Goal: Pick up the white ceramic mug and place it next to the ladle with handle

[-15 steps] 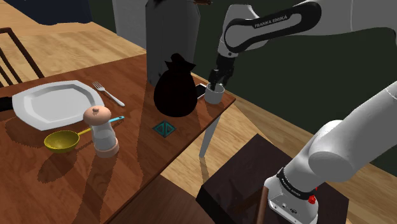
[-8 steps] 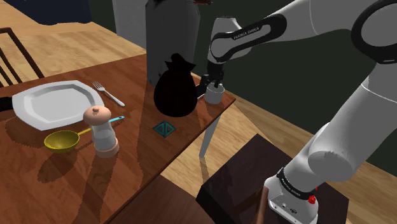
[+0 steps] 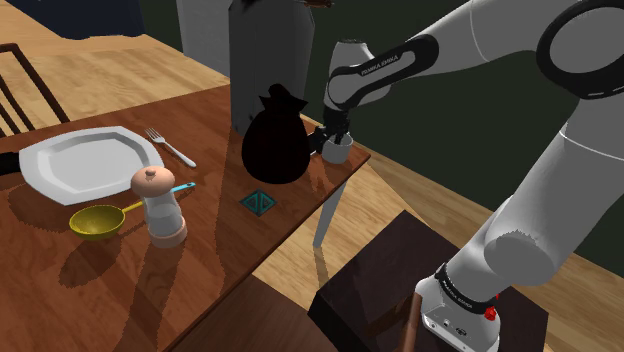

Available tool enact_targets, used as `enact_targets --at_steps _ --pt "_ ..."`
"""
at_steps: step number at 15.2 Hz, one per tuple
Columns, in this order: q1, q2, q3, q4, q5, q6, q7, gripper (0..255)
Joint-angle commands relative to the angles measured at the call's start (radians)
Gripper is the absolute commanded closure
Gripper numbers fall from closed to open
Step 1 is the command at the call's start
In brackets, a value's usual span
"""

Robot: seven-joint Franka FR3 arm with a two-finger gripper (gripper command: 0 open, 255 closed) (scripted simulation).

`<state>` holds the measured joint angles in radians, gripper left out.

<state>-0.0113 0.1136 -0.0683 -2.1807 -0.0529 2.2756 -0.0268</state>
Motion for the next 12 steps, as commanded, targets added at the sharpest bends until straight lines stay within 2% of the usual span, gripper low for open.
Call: enact_targets --at_steps 1,5,6,12 --pt "0.000 0.001 0.000 -0.001 0.000 0.002 0.000 0" --pt "0.000 0.001 0.000 -0.001 0.000 0.002 0.000 0" --pt "0.000 0.001 0.000 -0.001 0.000 0.002 0.000 255" --pt "0.000 0.001 0.000 -0.001 0.000 0.002 0.000 255"
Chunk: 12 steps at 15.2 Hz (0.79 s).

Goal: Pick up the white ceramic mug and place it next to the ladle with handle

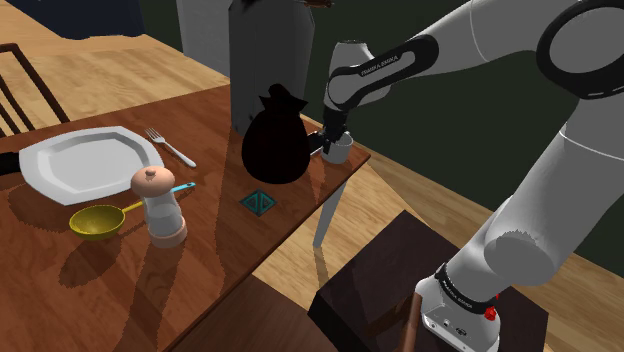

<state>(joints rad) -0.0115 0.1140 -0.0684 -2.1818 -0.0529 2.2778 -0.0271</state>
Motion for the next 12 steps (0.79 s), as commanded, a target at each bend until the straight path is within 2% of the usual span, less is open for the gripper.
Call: enact_targets --at_steps 1,3,12 --pt "0.000 0.000 0.000 0.000 0.000 0.000 0.000 255" --pt "0.000 0.000 0.000 0.000 0.000 0.000 0.000 255" --pt "0.001 -0.064 0.000 0.050 -0.001 -0.115 -0.003 255"
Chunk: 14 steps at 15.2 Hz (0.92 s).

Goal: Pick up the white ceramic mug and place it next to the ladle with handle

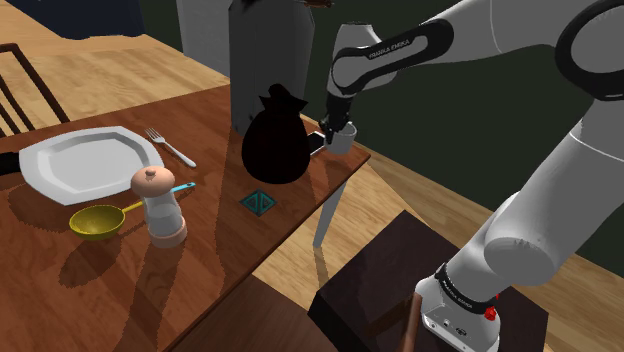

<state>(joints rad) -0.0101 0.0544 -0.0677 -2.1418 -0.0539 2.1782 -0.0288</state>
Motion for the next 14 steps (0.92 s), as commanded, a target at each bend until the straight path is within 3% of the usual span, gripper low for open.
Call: enact_targets --at_steps 1,14 --pt "0.000 -0.011 0.000 0.017 0.000 -0.028 -0.002 255" --pt "0.001 -0.073 0.001 0.123 0.000 -0.197 -0.007 255"
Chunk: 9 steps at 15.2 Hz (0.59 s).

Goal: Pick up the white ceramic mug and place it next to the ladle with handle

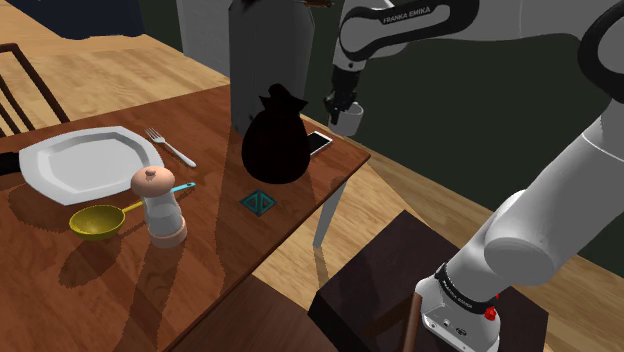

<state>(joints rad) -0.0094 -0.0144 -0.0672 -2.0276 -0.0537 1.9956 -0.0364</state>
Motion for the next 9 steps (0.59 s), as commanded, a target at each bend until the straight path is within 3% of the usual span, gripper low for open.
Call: enact_targets --at_steps 1,6,9 --pt "0.001 -0.008 0.001 0.019 0.000 -0.027 0.000 255" --pt "0.001 -0.021 0.001 0.066 0.000 -0.087 -0.002 255" --pt "0.034 -0.059 0.037 0.022 0.002 -0.085 0.067 255"
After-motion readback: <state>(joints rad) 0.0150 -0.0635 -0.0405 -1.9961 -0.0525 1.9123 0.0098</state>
